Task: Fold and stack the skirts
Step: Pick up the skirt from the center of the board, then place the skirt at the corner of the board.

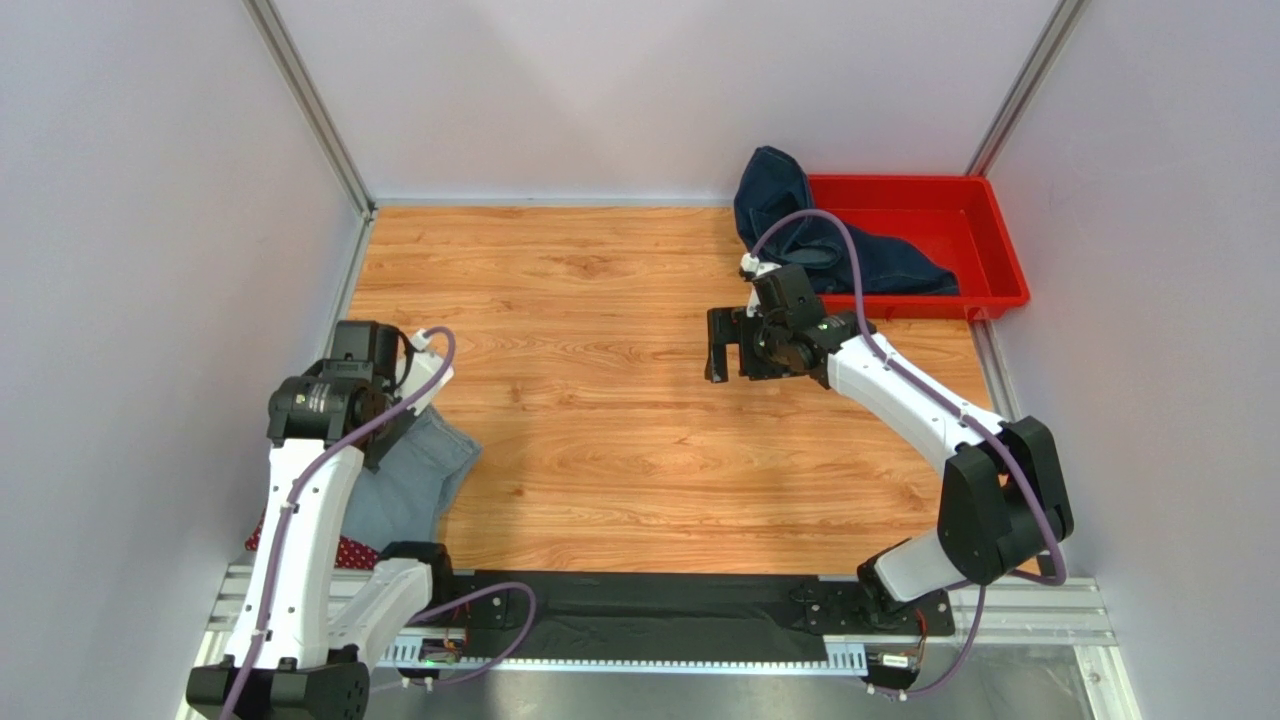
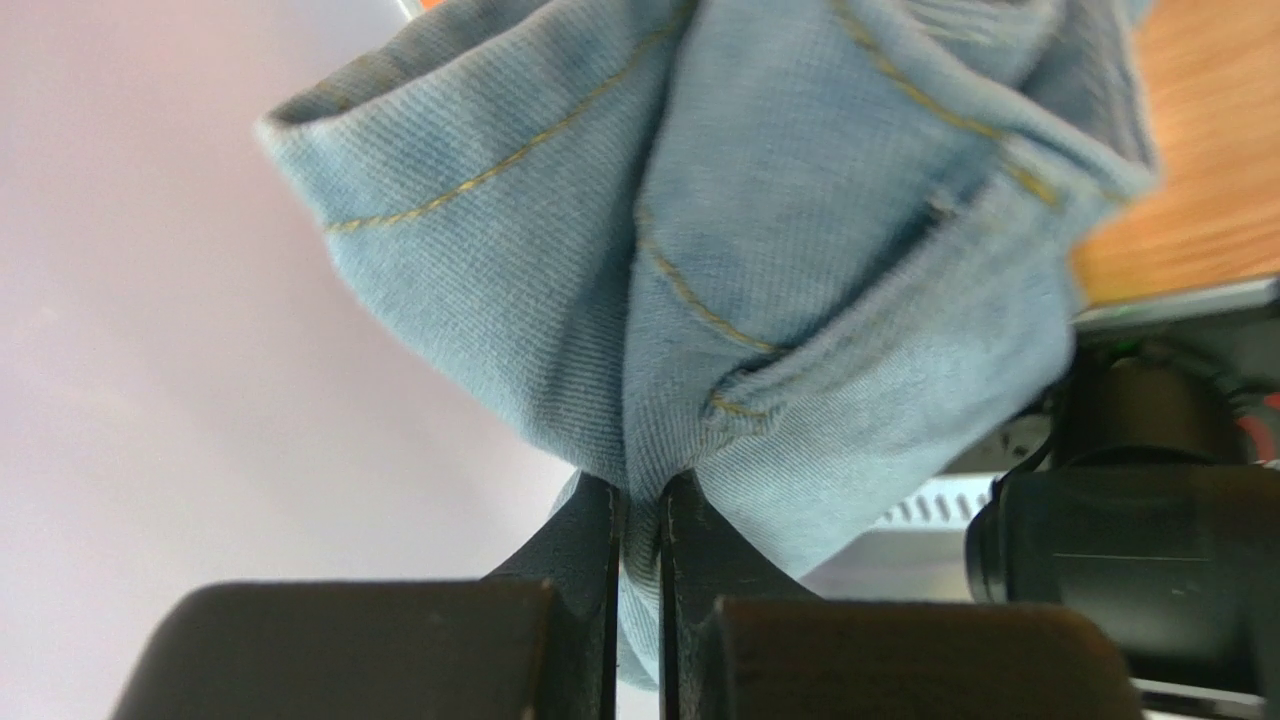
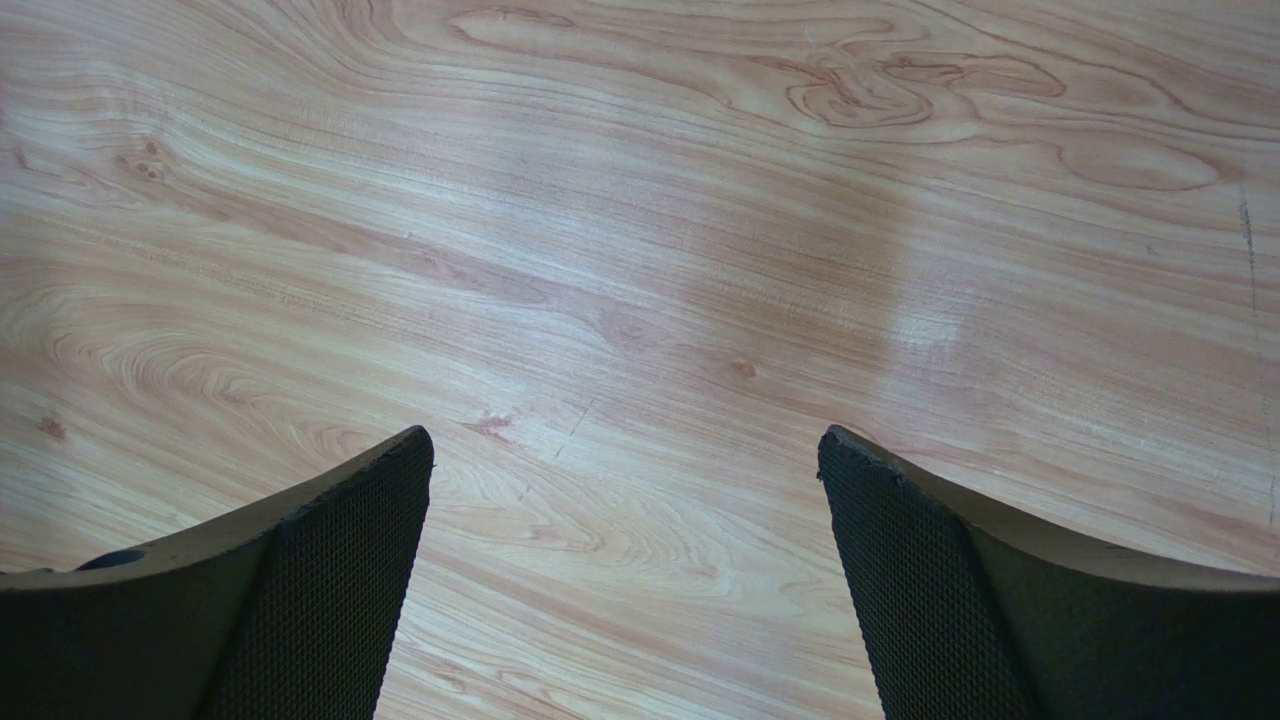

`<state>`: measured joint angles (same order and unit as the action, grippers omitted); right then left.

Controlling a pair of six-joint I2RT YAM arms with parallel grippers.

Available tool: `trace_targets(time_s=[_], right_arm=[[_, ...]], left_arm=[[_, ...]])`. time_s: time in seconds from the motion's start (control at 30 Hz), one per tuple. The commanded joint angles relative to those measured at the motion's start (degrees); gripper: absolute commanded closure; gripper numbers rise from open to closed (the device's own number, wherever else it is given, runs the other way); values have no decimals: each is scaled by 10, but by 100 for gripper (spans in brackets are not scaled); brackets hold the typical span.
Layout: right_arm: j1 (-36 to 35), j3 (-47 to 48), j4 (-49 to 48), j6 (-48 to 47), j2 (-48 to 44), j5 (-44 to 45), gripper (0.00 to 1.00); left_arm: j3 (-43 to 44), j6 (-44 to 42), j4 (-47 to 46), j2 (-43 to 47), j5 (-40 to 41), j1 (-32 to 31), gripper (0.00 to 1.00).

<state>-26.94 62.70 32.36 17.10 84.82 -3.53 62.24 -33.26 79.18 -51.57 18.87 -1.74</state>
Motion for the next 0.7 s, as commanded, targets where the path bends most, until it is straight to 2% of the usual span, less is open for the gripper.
trace_targets(time_s=[0.0,0.23,0.37,0.5,0.67], right_arm=[[-1,10,-7,-15,-11,2,0],[-1,9,-5,-14,-11,5,0],[0,17,-5,-9,-4,1,0],[-1,26,-1,-10,1,-3,0],[-1,27,1,-14,3,-1,0]], left_arm=[[69,5,105,-5,-77,3,100],[97,25,171,-1,-39,3,100],[102,19,172,16,10,3,100],[101,6,172,19,11,3,100],[29,-32,165,17,-8,28,100]])
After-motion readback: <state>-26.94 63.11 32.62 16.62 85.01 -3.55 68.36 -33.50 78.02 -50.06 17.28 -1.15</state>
